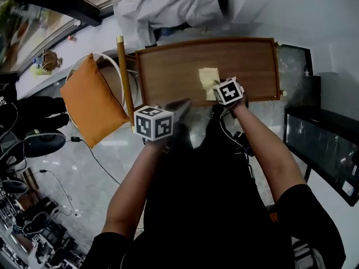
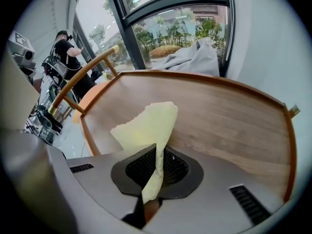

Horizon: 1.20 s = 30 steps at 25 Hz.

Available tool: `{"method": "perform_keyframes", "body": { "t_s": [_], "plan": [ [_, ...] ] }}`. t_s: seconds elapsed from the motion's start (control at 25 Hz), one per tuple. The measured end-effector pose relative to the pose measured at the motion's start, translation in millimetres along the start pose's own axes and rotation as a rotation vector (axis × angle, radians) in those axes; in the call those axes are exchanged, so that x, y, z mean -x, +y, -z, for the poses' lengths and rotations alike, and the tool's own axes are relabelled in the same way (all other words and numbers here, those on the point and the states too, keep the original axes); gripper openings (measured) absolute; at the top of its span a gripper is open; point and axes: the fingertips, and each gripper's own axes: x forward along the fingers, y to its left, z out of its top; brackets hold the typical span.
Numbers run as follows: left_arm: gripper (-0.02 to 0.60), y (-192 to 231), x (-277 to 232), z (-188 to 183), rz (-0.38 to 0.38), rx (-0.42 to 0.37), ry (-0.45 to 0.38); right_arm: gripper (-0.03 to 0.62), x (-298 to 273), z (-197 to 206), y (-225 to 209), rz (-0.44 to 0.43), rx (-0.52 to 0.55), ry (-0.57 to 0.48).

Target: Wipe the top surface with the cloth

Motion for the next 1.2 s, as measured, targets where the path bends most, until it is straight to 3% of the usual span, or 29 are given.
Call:
{"method": "perform_keyframes", "body": {
  "t_s": [0.68, 0.92, 1.2],
  "plan": [
    [0.008, -76.6, -113.4, -19.7, 0.075, -0.054, 0.049, 0.032, 67.2, 68.0, -152.4, 0.125, -0.121, -0.019],
    [0.008, -95.5, -129.6, -21.8, 0.075, -0.060, 0.048, 0.032, 88.5, 87.4, -194.5, 0.220, -0.176, 0.013],
    [0.008, -79.4, -107.4, -26.0, 0.025, -0.034, 0.005, 0.032, 94.9, 94.3, -209.6, 0.345, -0.248, 0.054]
  ]
}}
